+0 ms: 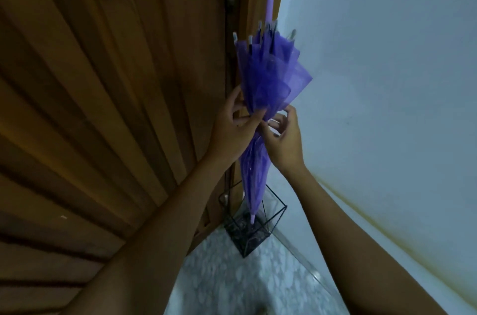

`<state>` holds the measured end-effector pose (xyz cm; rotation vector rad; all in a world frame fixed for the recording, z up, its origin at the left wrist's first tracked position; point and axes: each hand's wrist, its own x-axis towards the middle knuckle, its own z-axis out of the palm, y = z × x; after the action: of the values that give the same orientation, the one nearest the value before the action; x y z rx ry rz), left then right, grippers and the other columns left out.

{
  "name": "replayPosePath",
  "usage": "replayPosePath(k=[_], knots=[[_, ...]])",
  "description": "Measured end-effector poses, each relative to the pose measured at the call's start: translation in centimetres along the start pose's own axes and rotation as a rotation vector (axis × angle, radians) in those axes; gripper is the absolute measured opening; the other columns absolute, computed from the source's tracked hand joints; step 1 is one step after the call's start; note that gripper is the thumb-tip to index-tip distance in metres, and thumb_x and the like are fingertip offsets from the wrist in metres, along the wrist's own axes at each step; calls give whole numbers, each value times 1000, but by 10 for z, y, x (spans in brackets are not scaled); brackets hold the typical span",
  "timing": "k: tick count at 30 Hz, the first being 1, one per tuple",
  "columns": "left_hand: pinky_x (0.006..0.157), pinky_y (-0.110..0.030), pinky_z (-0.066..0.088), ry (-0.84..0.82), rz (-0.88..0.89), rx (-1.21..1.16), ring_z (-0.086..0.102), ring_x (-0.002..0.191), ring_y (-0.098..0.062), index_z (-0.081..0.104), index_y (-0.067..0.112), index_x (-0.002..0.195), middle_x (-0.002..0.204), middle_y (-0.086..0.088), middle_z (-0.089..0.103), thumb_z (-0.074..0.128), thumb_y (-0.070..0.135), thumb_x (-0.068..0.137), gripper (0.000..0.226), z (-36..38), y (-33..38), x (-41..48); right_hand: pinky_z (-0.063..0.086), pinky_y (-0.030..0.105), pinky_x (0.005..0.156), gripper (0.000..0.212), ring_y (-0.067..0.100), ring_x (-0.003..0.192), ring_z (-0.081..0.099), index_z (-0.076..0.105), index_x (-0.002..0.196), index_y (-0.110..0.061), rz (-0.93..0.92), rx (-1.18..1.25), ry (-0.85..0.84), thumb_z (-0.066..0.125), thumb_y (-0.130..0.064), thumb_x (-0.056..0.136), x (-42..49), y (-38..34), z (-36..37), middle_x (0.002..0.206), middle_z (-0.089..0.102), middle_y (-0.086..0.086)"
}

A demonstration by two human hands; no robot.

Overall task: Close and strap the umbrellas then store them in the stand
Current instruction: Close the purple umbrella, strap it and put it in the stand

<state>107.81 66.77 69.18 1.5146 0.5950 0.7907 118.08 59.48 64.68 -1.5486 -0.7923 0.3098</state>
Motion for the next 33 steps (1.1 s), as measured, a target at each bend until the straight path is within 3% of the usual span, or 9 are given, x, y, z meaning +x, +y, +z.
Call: replayPosePath(k=[3,6,10,16,19,24,26,29,33], knots=[[76,-19,55,68,-64,-2,69,87,3,39,26,143,107,11,63,74,16,84,70,9,-32,11,57,50,86,48,21,102,68,42,117,-41,-3,-36,-43,65,-6,92,8,42,4,108,66,-8],[70,-16,54,90,-119,74,67,82,5,51,31,128,98,13,65,75,18,83,52,18,-78,20,58,45,86,50,22,102,68,40,126,-22,-31,-102,-92,62,4,90,8,97,6,112,64,-4],[67,-11,52,107,-177,116,64,80,8,61,21,110,91,13,66,75,8,82,34,27,-157,21,54,24,85,51,12,101,65,40,134,-5,21,-179,-127,67,-6,91,-6,178,7,114,66,4],[73,-13,54,145,-210,187,65,77,12,63,11,113,95,2,69,73,2,82,34,29,-284,14,55,35,93,47,12,107,63,44,130,-18,131,-164,-238,69,-10,91,-24,269,9,118,62,-5],[77,-13,54,104,-241,230,66,85,4,63,4,117,103,-5,71,75,2,80,39,31,-334,10,56,32,91,57,20,107,64,39,138,-19,176,-148,-239,68,-8,90,-30,304,2,119,60,-5],[87,-34,56,56,-275,306,67,100,-20,61,10,122,110,-9,71,77,9,79,46,41,-401,-1,50,25,81,64,28,105,67,45,138,-9,244,-356,-315,77,-13,83,-32,353,-5,122,67,10],[85,-28,55,49,-284,362,65,97,-18,60,3,122,108,-13,70,76,3,80,45,47,-421,-5,40,16,77,67,31,107,65,44,138,-6,285,-412,-363,79,-14,81,-33,369,-5,122,67,14],[79,-5,46,48,-298,404,62,99,-16,59,-3,121,111,-10,67,76,0,78,46,54,-445,-9,41,23,83,66,32,113,62,41,141,-7,352,-471,-426,74,-15,85,-38,389,-4,127,64,15],[76,-13,43,44,-352,447,66,102,-29,60,-7,118,111,-21,69,74,1,81,41,59,-469,-14,47,32,90,60,31,113,62,39,142,-11,435,-514,-466,67,-11,88,-43,406,-6,127,63,14]])
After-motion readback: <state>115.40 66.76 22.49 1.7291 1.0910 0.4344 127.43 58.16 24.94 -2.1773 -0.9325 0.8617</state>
